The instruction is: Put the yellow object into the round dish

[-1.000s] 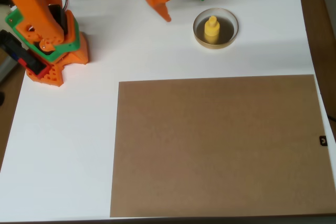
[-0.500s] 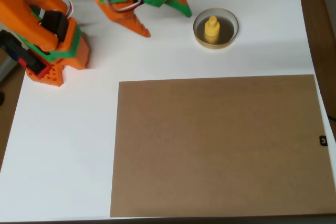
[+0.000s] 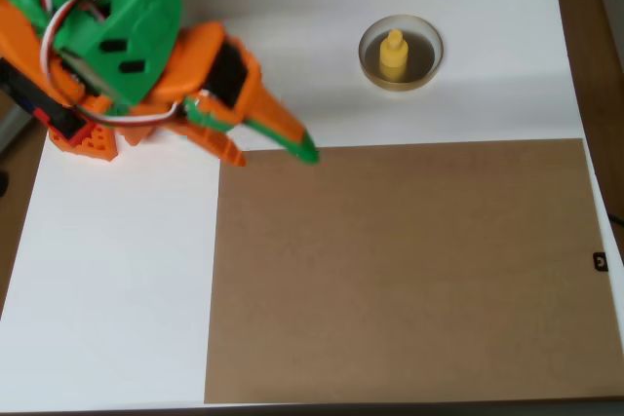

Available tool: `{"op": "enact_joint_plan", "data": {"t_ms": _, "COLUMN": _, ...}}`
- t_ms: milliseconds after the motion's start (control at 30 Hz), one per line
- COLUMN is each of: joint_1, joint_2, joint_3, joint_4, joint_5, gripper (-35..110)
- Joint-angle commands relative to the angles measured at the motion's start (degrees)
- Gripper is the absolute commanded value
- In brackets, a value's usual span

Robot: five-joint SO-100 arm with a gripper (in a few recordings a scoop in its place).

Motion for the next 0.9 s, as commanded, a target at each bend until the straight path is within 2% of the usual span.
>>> {"op": "enact_joint_plan", "data": {"t_ms": 0, "joint_1": 4.1, "joint_2": 4.1, "joint_3": 1.5, "joint_4": -2.4, "joint_5": 0.2, "gripper": 28}}
{"op": "enact_joint_plan", "data": {"t_ms": 400, "joint_1": 15.2, "joint_2": 12.4, "joint_3": 12.0, "joint_4": -12.6, "joint_5": 6.2, "gripper": 28}}
{"op": "enact_joint_plan", "data": {"t_ms": 867, "joint_1": 22.1, "joint_2": 24.3, "joint_3": 28.6, "joint_4": -22.9, "joint_5": 10.8, "gripper": 26}}
